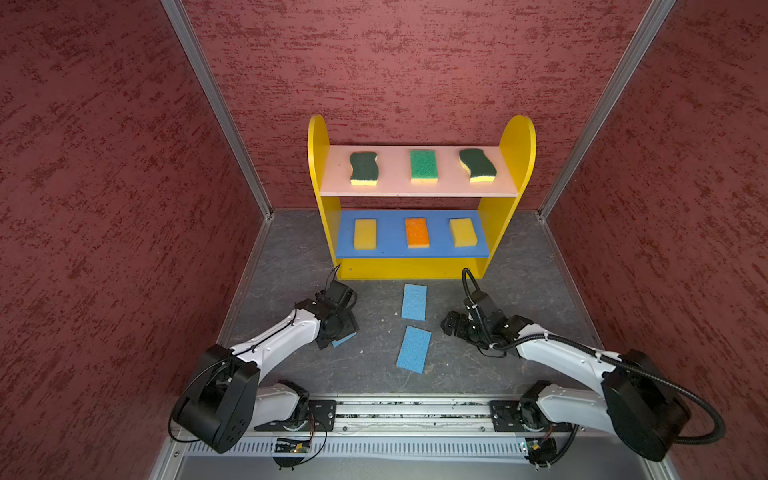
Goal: Place and organize the cleaning sponges onto the shelf
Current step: 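Move the held blue sponge with the left gripper toward the shelf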
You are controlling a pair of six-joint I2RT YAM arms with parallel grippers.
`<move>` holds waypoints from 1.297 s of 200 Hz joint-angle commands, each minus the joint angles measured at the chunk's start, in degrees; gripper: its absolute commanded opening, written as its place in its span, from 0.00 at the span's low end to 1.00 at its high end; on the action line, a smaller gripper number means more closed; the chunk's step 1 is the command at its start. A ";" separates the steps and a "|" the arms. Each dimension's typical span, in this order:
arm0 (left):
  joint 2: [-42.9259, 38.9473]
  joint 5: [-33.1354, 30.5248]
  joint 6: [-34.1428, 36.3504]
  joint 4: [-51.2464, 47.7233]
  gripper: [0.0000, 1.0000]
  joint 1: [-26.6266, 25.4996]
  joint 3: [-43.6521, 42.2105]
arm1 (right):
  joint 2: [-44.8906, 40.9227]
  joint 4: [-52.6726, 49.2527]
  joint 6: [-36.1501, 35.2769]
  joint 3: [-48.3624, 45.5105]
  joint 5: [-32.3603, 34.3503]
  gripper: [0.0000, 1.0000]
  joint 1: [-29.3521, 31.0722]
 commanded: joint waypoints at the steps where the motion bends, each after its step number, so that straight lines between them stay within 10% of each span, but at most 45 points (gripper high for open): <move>1: 1.94 0.68 1.73 1.12 0.80 -2.58 0.36 | -1.05 -3.12 1.60 -1.22 1.57 0.99 0.35; 67: 7.28 -2.81 5.80 -2.25 0.83 -12.55 4.45 | -3.94 -4.09 3.59 -2.49 1.50 0.99 0.31; 259: 8.41 -5.65 -7.35 0.85 0.86 -17.70 0.70 | -5.13 -4.31 4.80 -3.59 1.46 0.99 0.31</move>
